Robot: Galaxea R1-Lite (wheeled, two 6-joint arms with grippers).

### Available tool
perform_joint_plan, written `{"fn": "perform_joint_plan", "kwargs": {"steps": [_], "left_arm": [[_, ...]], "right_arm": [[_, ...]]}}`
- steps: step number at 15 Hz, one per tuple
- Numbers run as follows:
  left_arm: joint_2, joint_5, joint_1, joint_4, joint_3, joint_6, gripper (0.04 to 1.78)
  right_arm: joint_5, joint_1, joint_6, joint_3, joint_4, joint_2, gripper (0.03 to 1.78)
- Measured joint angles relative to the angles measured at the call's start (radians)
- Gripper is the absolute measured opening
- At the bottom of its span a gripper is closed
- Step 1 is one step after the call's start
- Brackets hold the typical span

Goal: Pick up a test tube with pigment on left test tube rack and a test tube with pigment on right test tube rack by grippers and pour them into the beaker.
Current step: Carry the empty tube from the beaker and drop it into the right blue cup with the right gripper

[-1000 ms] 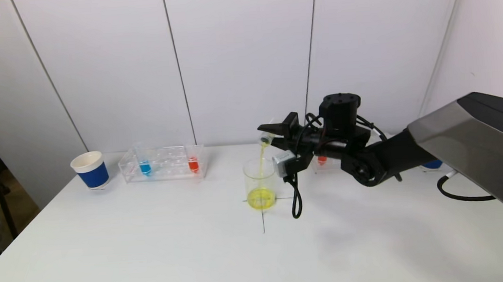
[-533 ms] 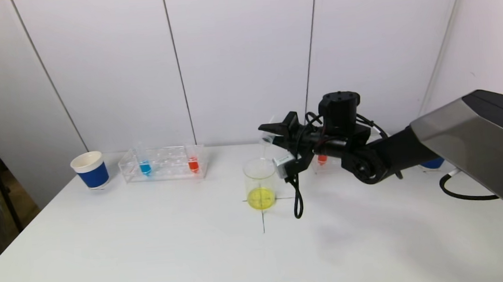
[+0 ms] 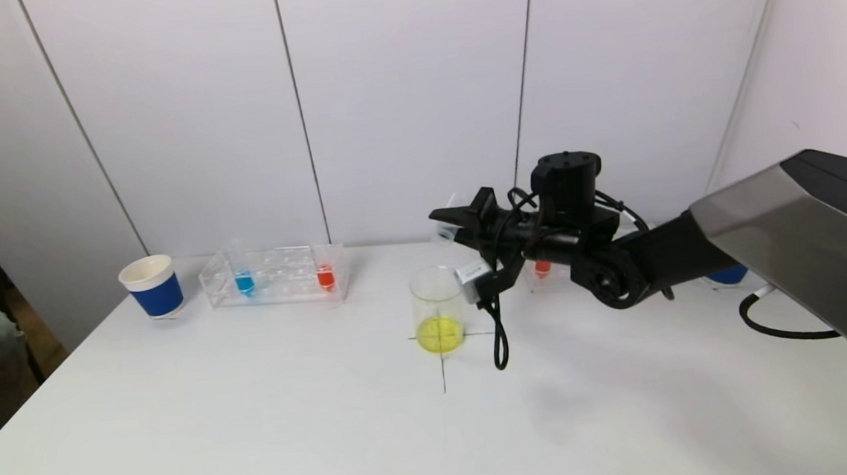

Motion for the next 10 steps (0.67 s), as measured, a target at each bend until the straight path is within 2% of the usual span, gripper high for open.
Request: {"fn": "perform_joint_plan", "kwargs": {"steps": [4,6,10], "left_arm": [[0.0,0.0,0.0,0.0,0.0,0.0,1.76],[0.0,0.0,0.0,0.0,0.0,0.0,1.76],[0.0,0.0,0.0,0.0,0.0,0.0,1.76]], "right_arm": [[0.0,0.002,-0.001,0.0,0.003,0.0,0.5],[0.004,0.001,0.02,0.004,0.004,-0.001,0.5],[0.004,0.005,0.168,0.021,-0.011,-0.015,0.5]]}}
